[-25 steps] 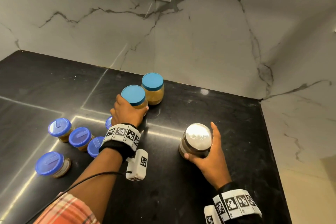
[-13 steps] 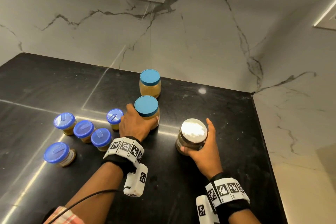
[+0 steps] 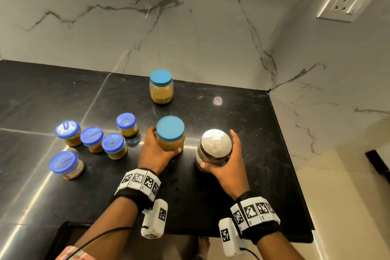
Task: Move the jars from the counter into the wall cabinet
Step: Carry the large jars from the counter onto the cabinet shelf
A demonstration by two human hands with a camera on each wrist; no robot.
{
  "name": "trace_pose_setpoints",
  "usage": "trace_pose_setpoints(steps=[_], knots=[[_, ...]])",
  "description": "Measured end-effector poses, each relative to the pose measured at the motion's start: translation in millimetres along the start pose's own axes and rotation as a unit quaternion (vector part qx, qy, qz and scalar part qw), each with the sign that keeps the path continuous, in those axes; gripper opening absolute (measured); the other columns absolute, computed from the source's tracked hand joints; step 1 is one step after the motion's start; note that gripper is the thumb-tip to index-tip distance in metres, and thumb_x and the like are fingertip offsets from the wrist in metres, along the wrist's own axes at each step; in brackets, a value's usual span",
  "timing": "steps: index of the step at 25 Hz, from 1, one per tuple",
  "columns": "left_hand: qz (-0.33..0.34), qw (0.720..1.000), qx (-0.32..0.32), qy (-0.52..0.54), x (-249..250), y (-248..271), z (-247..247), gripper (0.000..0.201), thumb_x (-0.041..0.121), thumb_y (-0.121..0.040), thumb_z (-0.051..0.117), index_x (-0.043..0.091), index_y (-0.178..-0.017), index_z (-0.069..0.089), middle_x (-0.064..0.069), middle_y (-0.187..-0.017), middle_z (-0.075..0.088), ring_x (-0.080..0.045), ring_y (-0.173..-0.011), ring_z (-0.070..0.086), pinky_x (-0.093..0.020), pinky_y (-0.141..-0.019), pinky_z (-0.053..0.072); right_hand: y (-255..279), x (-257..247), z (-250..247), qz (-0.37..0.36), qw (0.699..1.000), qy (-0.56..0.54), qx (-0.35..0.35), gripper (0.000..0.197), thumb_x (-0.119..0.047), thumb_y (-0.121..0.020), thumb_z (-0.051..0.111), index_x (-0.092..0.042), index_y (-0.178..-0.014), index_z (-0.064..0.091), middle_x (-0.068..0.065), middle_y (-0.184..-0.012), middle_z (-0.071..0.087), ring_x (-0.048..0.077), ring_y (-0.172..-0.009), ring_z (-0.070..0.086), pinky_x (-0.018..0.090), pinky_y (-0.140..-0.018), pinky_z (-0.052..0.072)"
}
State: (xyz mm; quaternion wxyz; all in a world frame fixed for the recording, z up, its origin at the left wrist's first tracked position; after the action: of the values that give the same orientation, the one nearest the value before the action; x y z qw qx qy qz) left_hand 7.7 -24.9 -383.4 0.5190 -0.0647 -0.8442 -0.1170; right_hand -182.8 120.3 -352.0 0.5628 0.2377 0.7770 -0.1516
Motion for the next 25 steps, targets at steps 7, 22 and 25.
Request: trace_pose_setpoints(steps=[7, 22, 25], knots=[[0.069, 0.997, -0.013, 0.014, 37, 34, -22, 0.1, 0.042, -0.06, 0.083, 0.023, -0.14, 0.026, -0.005, -0.141, 0.042, -0.02, -0.125, 0.044, -0.042, -0.103, 0.04, 5, -72, -40, -0.117, 0.99, -0.051, 0.057, 0.104, -0.009, -0.064, 0.084, -0.039, -0.139, 0.018, -0.036, -0.125, 0.03, -0.017, -0.114, 0.039, 0.009, -0.091, 0.037], [0.472, 0.877, 0.058, 0.076, 380, 115, -130, 0.082, 0.063, -0.056, 0.064, 0.027, -0.126, 0.042, 0.012, -0.113, 0.058, 0.002, -0.088, 0.056, -0.012, -0.068, 0.042, 45, -336, -207, -0.371, 0.891, -0.058, 0.255, 0.096, -0.032, -0.061, 0.078, -0.052, -0.133, 0.018, -0.022, -0.117, 0.052, 0.011, -0.104, 0.062, 0.03, -0.082, 0.055], [0.498, 0.861, 0.064, 0.084, 432, 126, -152, 0.09, 0.065, -0.053, 0.065, 0.031, -0.132, 0.038, 0.017, -0.113, 0.052, -0.001, -0.09, 0.055, -0.012, -0.065, 0.041, 52, -379, -239, -0.398, 0.872, -0.046, 0.281, 0.102, -0.029, -0.065, 0.082, -0.043, -0.141, 0.015, -0.012, -0.116, 0.056, 0.01, -0.1, 0.062, 0.024, -0.075, 0.051]])
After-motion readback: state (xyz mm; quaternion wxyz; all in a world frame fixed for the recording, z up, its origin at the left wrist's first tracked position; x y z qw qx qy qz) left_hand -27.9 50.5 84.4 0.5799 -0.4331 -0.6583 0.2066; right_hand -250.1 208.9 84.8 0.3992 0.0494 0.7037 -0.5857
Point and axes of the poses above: each hand's wrist, its own y-axis away from the middle knuckle, its own z-axis out of the palm, x = y × z, the point moved 8 cm from there along -y, towards the middle knuckle
